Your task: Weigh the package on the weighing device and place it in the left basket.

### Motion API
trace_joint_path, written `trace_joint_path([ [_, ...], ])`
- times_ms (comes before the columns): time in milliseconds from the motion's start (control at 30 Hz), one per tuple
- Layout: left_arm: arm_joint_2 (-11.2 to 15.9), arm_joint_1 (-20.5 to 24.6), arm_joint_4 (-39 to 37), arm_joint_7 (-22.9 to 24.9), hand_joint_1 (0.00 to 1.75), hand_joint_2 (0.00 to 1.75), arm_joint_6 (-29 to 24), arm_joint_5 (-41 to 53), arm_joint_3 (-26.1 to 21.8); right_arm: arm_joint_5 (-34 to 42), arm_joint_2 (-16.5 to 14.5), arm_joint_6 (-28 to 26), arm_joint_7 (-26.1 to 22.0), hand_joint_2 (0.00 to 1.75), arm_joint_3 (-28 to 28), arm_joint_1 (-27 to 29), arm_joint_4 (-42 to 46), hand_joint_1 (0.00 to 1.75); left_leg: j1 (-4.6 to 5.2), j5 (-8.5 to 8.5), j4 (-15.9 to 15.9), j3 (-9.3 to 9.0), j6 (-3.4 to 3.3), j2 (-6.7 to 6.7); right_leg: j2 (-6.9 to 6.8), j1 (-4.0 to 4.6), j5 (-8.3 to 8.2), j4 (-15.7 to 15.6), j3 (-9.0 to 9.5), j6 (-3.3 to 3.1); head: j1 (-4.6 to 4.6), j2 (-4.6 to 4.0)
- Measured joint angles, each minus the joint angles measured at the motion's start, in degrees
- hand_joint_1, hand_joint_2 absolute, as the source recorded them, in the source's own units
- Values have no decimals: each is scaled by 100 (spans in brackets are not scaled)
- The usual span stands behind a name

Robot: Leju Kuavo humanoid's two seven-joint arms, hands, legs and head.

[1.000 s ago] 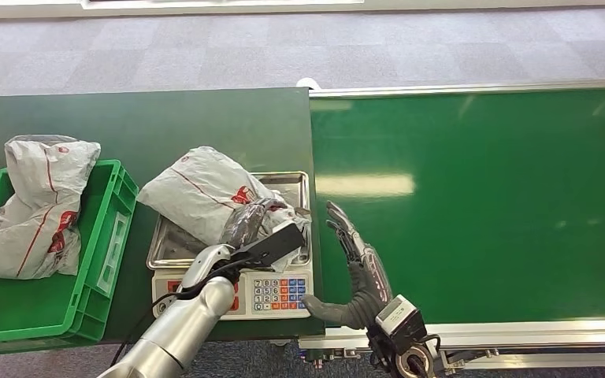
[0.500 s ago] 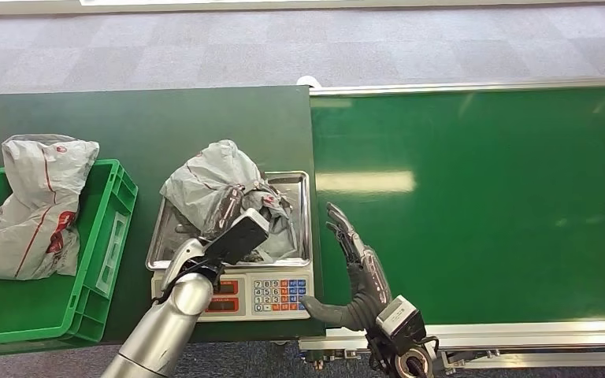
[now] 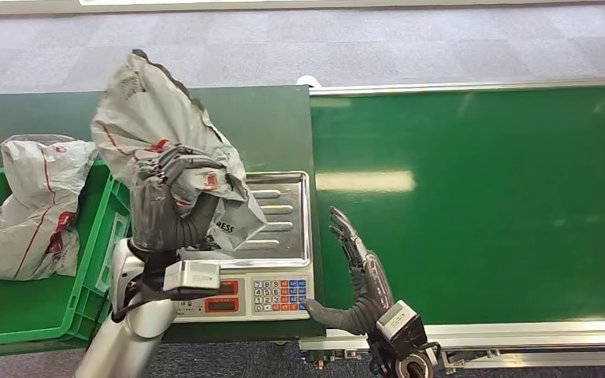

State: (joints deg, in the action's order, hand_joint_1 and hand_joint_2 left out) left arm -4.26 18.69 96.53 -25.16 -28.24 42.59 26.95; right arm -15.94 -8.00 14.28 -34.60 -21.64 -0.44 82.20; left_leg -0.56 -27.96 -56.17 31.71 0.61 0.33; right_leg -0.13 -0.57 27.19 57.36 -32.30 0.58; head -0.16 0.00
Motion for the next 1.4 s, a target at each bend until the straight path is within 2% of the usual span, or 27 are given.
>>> trace_joint_path([
  [167,172,-91,485,-4,175,175,-174,70,118,-16,0,-12,-13,175,6,37,1,0,0,1,1,-1,0,0,0,0,1,0,1,0,0,0],
  [500,307,-144,730,-5,175,175,-208,80,201,-16,-2,-12,-17,175,7,46,1,0,0,1,0,-2,0,0,0,0,0,0,2,-1,0,0],
  [600,327,-156,740,-33,175,175,-542,349,201,-18,-3,-32,-16,175,7,51,1,0,0,1,0,-2,0,0,0,0,0,0,1,-1,0,0],
  [667,314,-174,779,10,175,175,-912,911,126,-21,-4,-71,-14,175,7,69,13,0,0,1,0,-1,0,0,0,0,0,0,1,-1,-1,0],
  [767,199,-186,848,116,175,175,-1132,1918,-313,-16,-2,-136,-3,175,7,110,49,0,0,1,1,-2,0,2,1,0,0,0,1,-1,1,0],
  [867,46,-153,825,124,171,175,-1150,2411,-1110,22,14,-178,2,175,10,135,66,0,0,2,1,-5,1,6,3,0,0,0,1,-1,1,0],
  [933,20,-44,642,462,169,175,-1085,2527,-1702,58,28,-191,5,175,13,138,66,0,-1,3,2,-7,2,5,3,1,0,0,4,-2,2,0],
  [1033,269,171,-51,1573,169,175,-731,2174,-2476,95,45,-192,29,175,15,112,61,0,-3,5,5,-16,5,18,14,4,-3,2,7,-6,-1,0],
  [1067,395,219,-362,1784,169,175,-666,1982,-2729,101,51,-192,40,175,17,97,53,0,-5,6,6,-18,7,26,22,7,-5,4,5,-8,-2,0],
  [1200,752,338,-1460,1954,166,175,-697,1728,-3512,117,60,-191,90,175,28,4,-3,0,-12,9,5,-14,12,34,27,13,-5,7,0,-12,1,0],
  [1400,972,408,-2348,2284,168,175,-669,1826,-4081,171,63,-192,144,175,24,-27,-61,0,-10,6,4,-4,11,32,26,11,-4,2,-3,-13,2,0],
])
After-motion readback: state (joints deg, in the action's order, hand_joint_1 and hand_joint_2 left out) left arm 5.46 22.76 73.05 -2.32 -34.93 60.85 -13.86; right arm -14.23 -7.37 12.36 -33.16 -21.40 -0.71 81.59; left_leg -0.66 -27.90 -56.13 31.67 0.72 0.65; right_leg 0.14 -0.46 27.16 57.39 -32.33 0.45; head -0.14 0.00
